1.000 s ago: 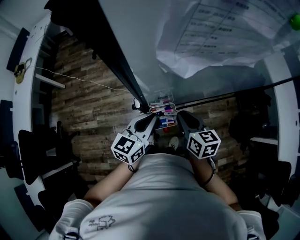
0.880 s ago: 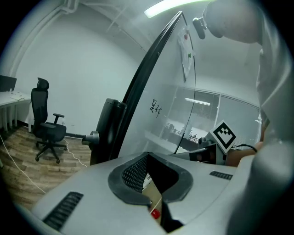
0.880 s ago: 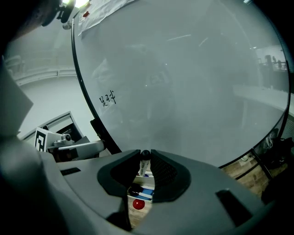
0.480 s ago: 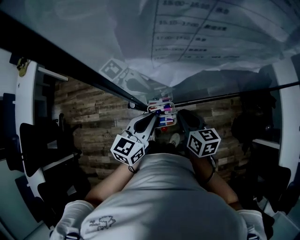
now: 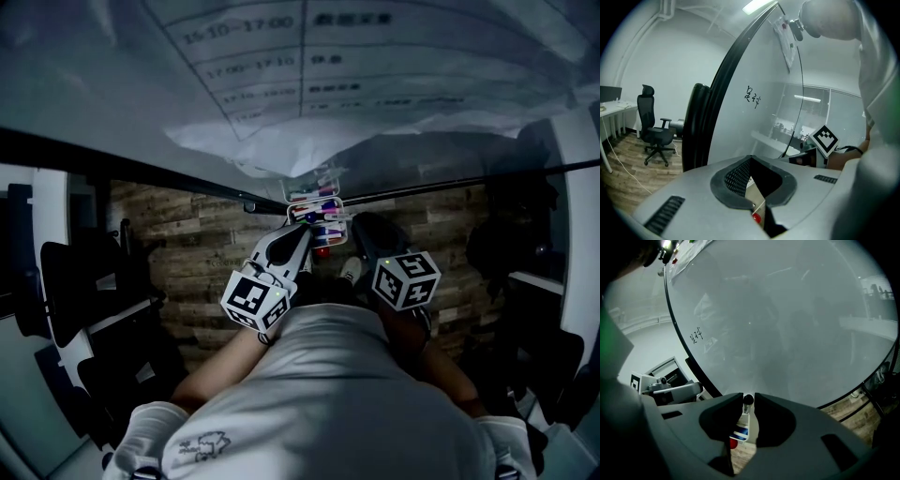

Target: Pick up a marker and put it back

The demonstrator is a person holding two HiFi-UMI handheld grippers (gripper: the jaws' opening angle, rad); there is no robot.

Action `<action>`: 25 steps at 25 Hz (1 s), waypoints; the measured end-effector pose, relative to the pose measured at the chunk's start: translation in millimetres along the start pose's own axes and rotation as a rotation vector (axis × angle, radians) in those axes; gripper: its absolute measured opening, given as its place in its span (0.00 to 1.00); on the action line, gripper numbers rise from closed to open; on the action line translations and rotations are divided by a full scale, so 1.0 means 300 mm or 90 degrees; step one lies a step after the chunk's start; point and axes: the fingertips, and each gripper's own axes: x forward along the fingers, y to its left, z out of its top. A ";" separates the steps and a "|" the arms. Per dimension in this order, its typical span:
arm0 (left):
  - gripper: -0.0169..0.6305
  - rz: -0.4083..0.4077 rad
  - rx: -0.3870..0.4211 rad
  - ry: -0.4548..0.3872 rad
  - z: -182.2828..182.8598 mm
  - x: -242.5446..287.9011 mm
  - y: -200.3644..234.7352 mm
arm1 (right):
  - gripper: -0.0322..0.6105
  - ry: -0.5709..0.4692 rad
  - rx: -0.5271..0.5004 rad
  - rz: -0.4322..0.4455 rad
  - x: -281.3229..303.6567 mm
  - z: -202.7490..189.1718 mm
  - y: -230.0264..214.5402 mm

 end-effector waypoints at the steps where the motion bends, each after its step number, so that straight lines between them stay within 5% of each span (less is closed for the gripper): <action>1: 0.04 0.003 0.000 0.000 -0.002 0.000 -0.002 | 0.17 -0.002 0.000 0.003 -0.002 0.000 -0.001; 25: 0.04 0.014 0.021 -0.053 0.073 -0.024 -0.102 | 0.15 -0.072 -0.029 0.047 -0.138 0.073 0.045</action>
